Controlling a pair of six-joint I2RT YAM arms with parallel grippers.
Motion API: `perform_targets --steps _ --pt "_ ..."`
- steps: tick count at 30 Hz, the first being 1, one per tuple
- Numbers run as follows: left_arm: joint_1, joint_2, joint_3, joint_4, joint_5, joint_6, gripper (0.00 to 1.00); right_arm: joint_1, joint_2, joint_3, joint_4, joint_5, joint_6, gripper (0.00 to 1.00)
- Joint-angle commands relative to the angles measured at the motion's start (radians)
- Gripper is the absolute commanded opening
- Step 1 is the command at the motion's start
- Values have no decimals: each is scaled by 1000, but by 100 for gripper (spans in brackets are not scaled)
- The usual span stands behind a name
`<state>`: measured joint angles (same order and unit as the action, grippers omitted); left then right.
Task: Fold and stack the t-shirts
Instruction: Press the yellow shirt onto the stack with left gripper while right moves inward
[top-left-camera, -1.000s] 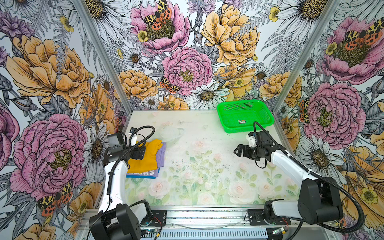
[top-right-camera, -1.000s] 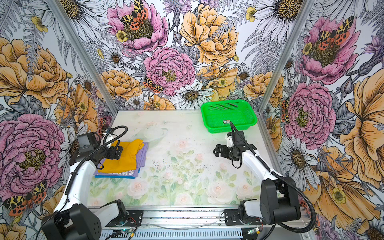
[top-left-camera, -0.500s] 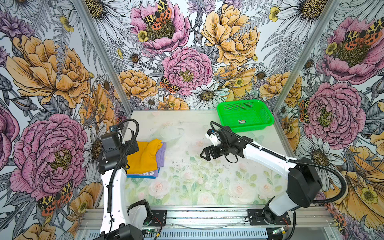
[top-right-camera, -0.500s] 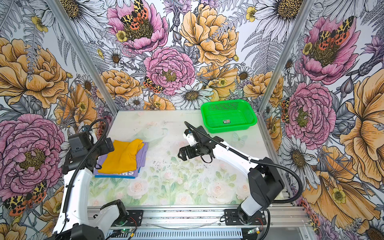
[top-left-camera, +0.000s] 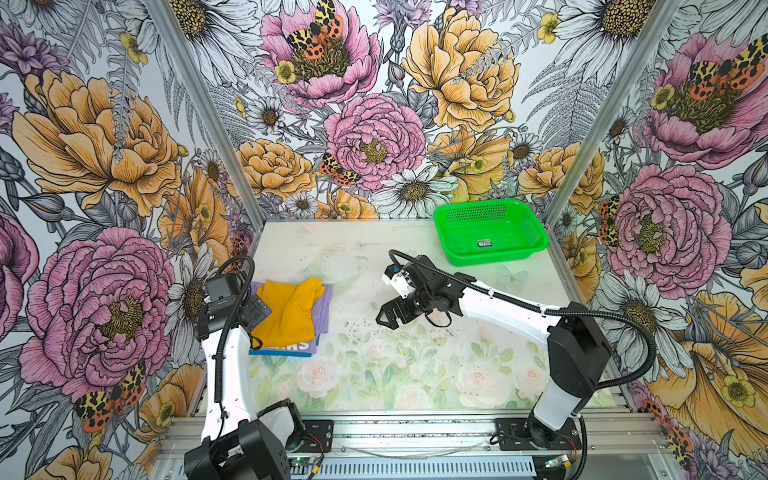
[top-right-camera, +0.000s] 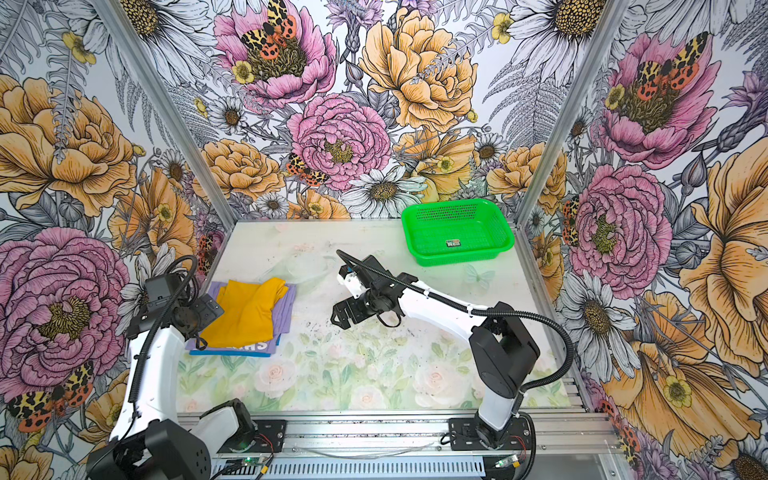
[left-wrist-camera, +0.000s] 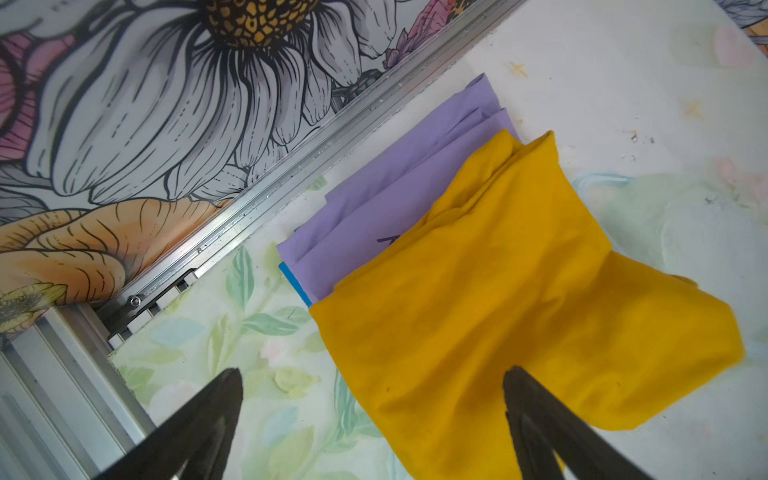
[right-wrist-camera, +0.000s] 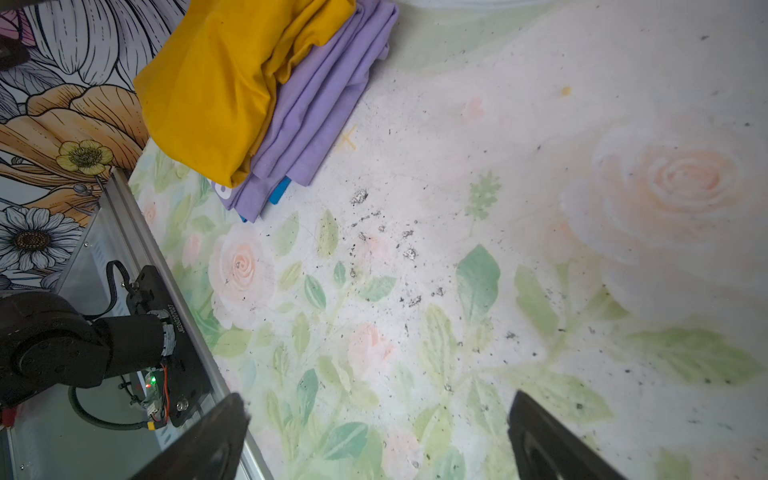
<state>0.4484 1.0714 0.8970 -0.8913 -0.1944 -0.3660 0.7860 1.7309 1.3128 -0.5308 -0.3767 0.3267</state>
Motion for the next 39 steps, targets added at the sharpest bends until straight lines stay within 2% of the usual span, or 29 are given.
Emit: perform_targets --steps 1,4,7,10,13,18,26,31,39 --pt "23 68 -8 -8 -23 -99 98 -3 -14 31 -5 -19 -8 99" --pt "23 109 -25 -4 -59 -180 89 -5 -14 35 -14 -14 0 100" --pt "30 120 -54 19 -107 -218 75 -6 -18 38 -20 -6 8 99" --pt "56 110 -98 76 -74 -232 66 -6 -23 36 -21 6 15 100" --pt "70 120 -99 80 -72 -251 61 -5 -28 30 -24 14 19 100" --pt "87 133 -122 104 -76 -298 58 -7 -37 23 -28 29 19 99" --pt "91 157 -176 211 -57 -376 41 -12 -52 2 -37 43 15 100" --pt "89 165 -175 233 -63 -379 23 -20 -56 -9 -37 49 17 100" --pt "90 108 -198 260 -58 -363 11 -22 -40 -2 -37 47 20 99"
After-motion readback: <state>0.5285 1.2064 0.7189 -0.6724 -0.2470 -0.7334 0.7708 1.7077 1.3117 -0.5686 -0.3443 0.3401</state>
